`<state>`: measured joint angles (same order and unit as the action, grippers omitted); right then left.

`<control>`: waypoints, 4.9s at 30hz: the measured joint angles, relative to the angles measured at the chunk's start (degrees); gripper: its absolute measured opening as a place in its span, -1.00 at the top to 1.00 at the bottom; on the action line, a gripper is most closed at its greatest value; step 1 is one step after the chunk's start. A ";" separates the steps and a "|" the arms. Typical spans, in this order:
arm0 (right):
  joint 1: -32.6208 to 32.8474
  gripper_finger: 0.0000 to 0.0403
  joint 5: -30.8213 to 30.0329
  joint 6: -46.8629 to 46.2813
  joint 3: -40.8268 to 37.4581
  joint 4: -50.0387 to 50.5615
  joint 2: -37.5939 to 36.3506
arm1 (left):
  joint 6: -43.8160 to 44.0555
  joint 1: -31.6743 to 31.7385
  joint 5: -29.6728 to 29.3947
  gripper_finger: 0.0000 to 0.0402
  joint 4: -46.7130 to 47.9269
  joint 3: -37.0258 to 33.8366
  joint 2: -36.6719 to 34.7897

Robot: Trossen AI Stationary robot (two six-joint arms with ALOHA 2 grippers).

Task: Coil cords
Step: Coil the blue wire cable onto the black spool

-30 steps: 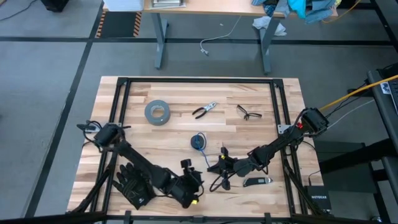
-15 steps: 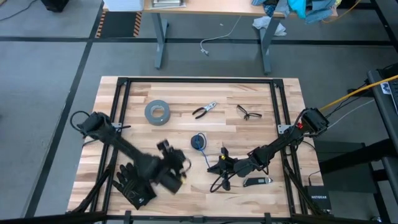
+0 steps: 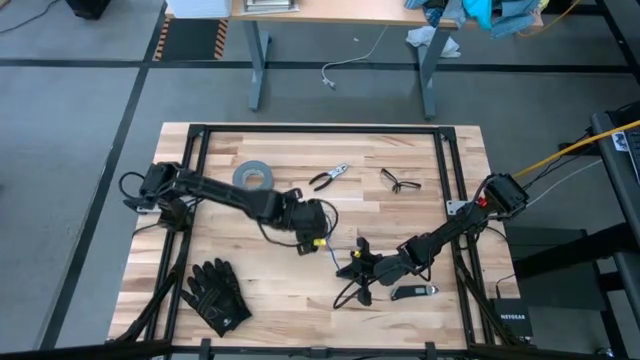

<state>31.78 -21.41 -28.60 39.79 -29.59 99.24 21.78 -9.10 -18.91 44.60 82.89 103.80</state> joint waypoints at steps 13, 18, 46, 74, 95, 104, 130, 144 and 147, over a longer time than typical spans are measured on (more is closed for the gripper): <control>2.84 0.96 -0.98 -4.41 -0.02 4.14 -0.07 | -7.43 8.66 16.51 0.15 -7.83 -8.07 -0.47; 2.80 0.96 -1.13 -5.48 -0.02 4.09 -0.07 | -6.78 8.30 16.58 0.15 -8.23 -11.47 -0.47; 2.74 0.97 -0.78 -4.33 -0.02 3.94 -0.07 | -2.24 23.59 41.47 0.15 -15.70 -17.41 -0.75; 2.70 0.97 -0.58 -3.93 -0.02 3.98 -0.07 | 4.36 20.71 43.42 0.15 -29.26 -23.39 -0.71; 2.70 0.97 -0.67 -3.93 0.00 3.98 -0.07 | 7.35 21.20 42.36 0.15 -33.04 -23.43 1.53; 2.70 0.97 -0.91 -3.89 0.02 3.98 -0.07 | 5.49 20.24 43.60 0.29 -35.06 -23.43 1.74; 2.72 0.97 -0.67 -3.89 0.02 4.42 -0.07 | 5.19 12.34 43.53 1.00 -38.86 -23.43 -1.88; 2.90 0.97 2.21 -3.04 0.02 9.43 -7.38 | 7.38 -3.83 6.76 1.00 -18.97 -23.43 -17.16; 3.58 0.97 2.11 -2.33 0.02 11.25 -9.33 | 8.32 -7.45 1.70 1.00 -16.39 -23.43 -19.99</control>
<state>35.36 -19.30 -30.93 39.81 -18.34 89.91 30.11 -16.56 -17.21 28.21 59.46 83.80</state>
